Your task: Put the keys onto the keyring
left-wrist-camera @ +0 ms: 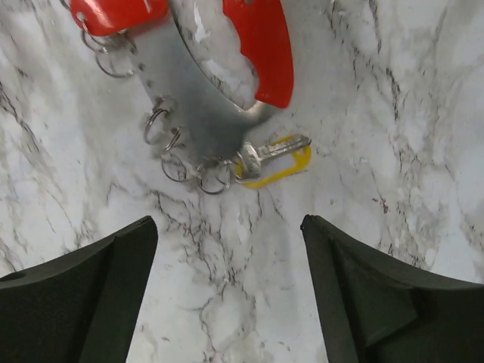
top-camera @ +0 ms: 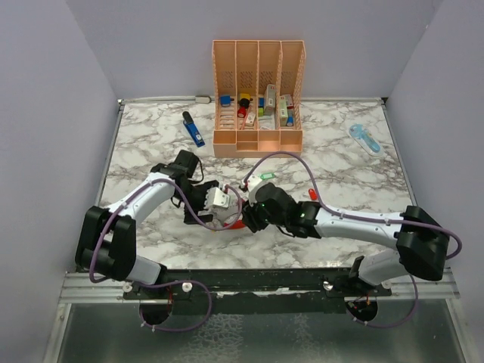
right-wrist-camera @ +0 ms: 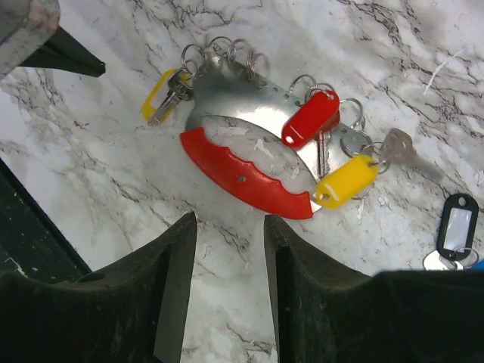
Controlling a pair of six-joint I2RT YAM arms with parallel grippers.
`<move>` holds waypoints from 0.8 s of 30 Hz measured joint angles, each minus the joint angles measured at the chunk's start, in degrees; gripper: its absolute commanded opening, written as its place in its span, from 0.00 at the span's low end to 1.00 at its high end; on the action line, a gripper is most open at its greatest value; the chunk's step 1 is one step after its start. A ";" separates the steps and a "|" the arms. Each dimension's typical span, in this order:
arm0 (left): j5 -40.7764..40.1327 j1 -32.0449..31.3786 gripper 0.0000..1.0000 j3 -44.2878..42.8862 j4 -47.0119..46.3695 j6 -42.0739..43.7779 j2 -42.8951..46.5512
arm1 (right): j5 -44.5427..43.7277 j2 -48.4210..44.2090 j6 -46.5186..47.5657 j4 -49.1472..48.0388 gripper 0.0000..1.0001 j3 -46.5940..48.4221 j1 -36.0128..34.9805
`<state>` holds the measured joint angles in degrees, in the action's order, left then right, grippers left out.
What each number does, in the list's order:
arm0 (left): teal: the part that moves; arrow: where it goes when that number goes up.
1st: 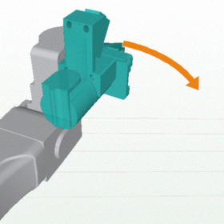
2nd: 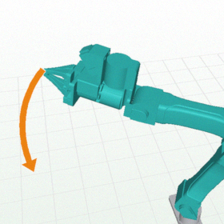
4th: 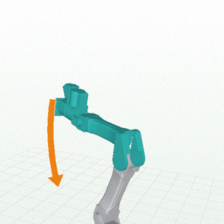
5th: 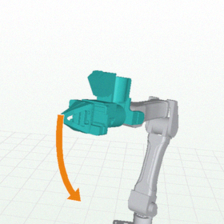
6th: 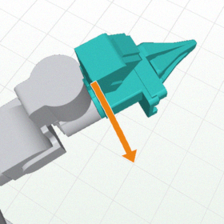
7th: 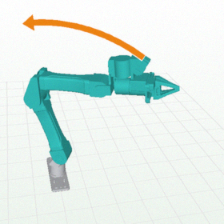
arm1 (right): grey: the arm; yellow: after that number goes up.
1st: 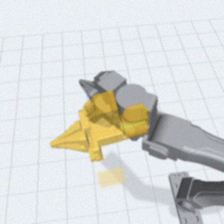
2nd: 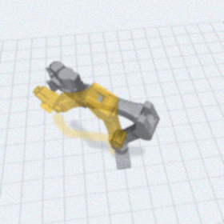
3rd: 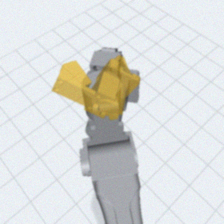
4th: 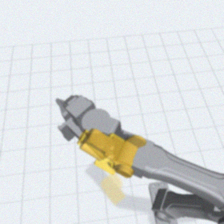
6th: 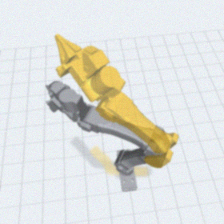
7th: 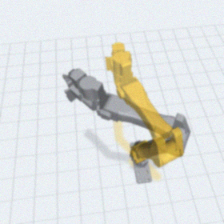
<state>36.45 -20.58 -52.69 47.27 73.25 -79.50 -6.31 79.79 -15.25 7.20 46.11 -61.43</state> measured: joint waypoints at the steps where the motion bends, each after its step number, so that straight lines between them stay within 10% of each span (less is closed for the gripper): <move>1: -1.92 0.66 0.87 0.66 0.31 -0.22 -2.23 | -0.02 0.63 0.04 -0.31 0.42 0.39 0.00; 24: -6.58 14.80 0.88 -10.60 -9.90 -21.35 0.52 | -0.11 30.18 5.35 5.55 0.32 30.36 6.38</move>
<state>29.87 -5.78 -63.29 37.36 51.90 -78.98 -6.42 109.97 -9.89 12.75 76.47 -55.05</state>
